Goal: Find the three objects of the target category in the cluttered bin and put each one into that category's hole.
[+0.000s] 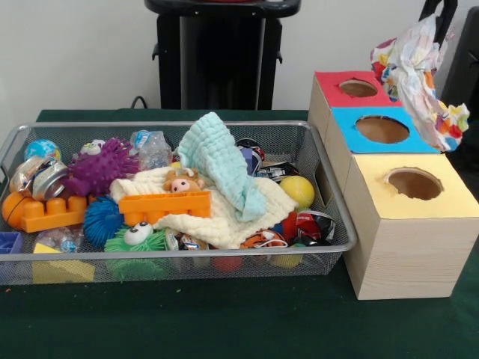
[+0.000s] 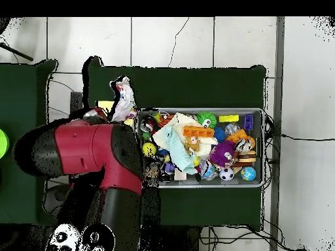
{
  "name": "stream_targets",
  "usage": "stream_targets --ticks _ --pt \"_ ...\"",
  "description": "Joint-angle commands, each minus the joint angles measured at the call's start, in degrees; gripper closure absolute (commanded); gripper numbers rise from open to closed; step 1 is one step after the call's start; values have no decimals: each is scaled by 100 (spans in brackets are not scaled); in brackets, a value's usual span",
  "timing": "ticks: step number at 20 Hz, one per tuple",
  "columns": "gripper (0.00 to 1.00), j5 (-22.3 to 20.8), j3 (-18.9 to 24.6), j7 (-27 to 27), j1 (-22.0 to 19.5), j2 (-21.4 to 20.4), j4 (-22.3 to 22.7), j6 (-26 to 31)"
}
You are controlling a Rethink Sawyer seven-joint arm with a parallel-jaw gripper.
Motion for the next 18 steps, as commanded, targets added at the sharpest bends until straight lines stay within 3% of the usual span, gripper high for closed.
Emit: stream_targets --ticks 1,9,18 --pt "100 -1087 5064 -11767 -3271 -914 1313 1614" --pt "100 -1701 5798 -11180 -3604 -795 1253 1801" --pt "100 -1568 5480 -11325 -3450 -756 1178 1707"
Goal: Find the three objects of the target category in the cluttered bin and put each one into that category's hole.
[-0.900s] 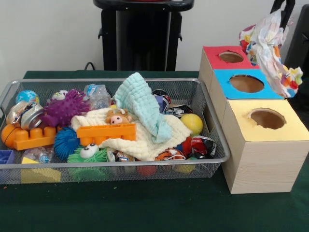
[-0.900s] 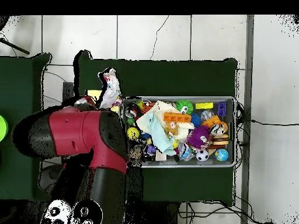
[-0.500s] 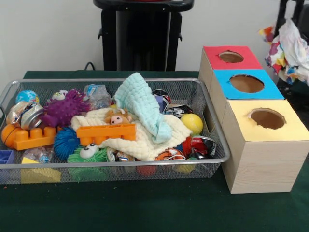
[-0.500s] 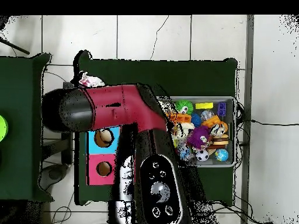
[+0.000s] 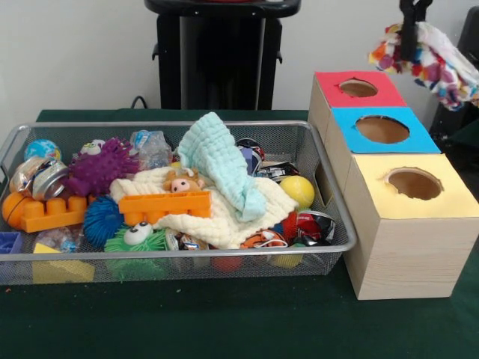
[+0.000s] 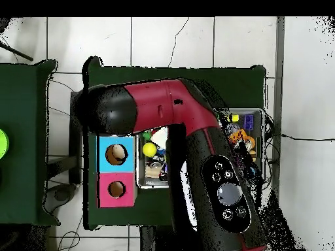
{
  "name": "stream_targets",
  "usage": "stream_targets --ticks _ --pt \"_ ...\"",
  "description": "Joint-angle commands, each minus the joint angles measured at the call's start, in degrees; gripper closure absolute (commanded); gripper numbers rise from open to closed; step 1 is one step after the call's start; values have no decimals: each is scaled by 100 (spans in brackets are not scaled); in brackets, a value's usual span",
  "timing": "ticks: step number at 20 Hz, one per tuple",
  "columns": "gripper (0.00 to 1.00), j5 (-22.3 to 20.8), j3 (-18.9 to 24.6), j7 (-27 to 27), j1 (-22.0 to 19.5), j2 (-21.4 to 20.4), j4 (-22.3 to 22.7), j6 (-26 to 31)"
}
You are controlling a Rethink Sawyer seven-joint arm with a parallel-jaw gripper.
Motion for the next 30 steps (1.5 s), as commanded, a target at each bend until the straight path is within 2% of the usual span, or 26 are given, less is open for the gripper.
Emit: stream_targets --ticks 1,8,13,18,25,30 --pt "100 -284 769 -1168 172 -94 632 495" --pt "100 -312 679 -1083 199 -120 629 342" --pt "100 -4 587 -372 172 -7 515 197" --pt "100 68 480 -37 235 42 364 236" --pt "100 -45 497 -220 295 243 58 476" --pt "100 -167 565 -581 317 538 -455 840"
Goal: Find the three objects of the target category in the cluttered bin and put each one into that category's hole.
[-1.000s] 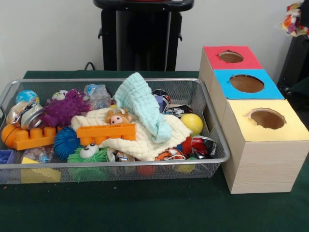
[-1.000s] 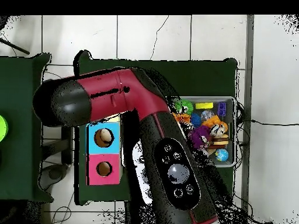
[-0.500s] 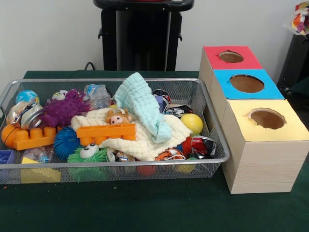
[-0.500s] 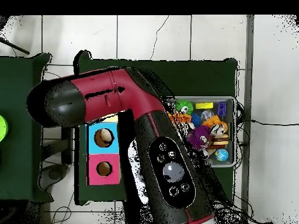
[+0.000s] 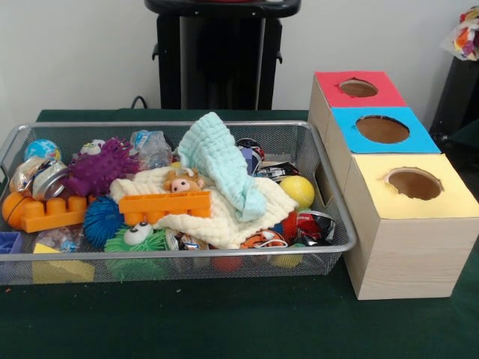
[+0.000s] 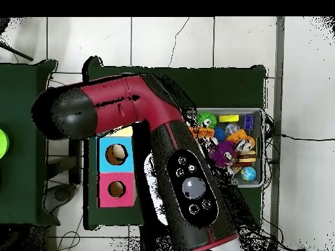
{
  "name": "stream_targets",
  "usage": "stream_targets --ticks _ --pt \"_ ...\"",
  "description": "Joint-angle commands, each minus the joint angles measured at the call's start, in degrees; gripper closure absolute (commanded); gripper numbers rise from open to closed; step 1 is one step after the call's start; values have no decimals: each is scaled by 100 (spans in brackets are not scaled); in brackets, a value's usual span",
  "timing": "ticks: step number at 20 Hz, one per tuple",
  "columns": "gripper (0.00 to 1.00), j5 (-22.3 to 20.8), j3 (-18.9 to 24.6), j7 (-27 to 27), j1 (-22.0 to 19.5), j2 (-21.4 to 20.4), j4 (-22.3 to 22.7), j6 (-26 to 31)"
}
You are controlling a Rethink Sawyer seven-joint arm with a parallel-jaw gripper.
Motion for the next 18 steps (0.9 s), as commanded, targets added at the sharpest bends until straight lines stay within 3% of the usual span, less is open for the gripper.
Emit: stream_targets --ticks 1,18 --pt "100 -216 177 -373 27 620 -489 918" --pt "100 -767 429 -1467 440 2098 -3254 2498"
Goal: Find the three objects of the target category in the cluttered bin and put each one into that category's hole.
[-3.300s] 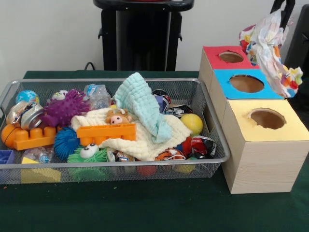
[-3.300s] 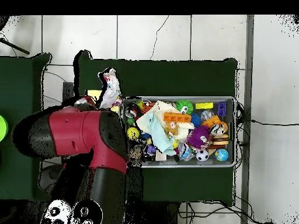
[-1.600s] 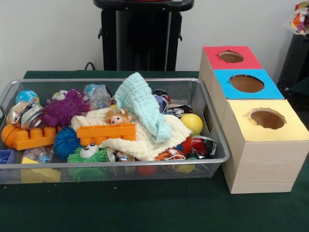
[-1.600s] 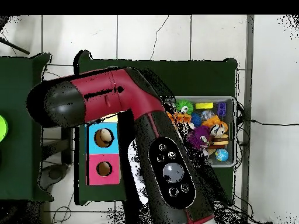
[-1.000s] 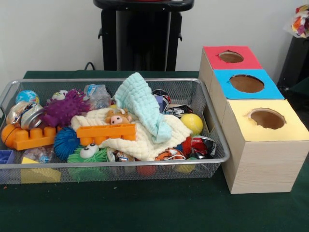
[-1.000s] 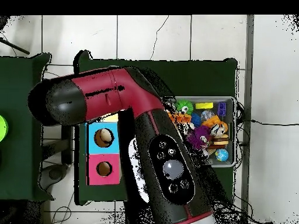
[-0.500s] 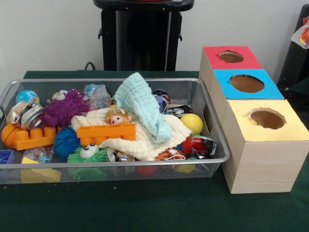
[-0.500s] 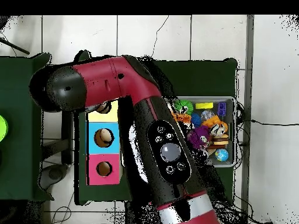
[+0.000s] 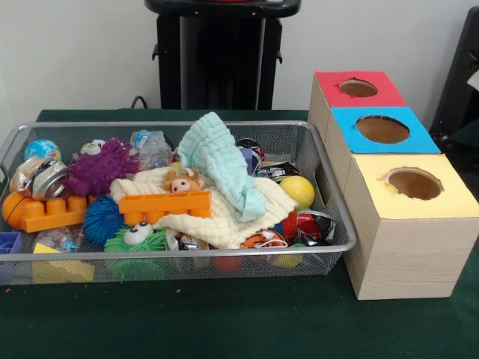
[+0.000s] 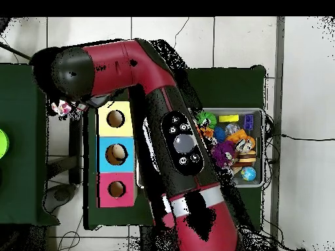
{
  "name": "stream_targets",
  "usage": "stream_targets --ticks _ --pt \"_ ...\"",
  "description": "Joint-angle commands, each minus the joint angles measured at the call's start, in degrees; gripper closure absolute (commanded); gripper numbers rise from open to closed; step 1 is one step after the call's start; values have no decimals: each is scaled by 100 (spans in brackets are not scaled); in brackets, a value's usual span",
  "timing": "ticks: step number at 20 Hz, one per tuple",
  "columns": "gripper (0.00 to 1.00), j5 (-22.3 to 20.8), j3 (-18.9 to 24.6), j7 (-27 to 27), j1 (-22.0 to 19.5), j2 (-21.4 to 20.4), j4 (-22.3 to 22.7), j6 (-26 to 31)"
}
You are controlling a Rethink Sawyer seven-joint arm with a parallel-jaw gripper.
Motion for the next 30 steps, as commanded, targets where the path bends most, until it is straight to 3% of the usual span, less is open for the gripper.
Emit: stream_targets --ticks 1,17,18,22,30 --pt "100 -616 356 -1551 118 871 -1430 1174" --pt "100 -1462 1085 -2716 268 1870 -3603 2653" --pt "100 -1481 1164 -2768 256 1927 -3698 2735" --pt "100 -1407 952 -2633 229 1751 -3210 2246" --pt "100 -2136 1637 -3410 257 2251 -4341 2783"
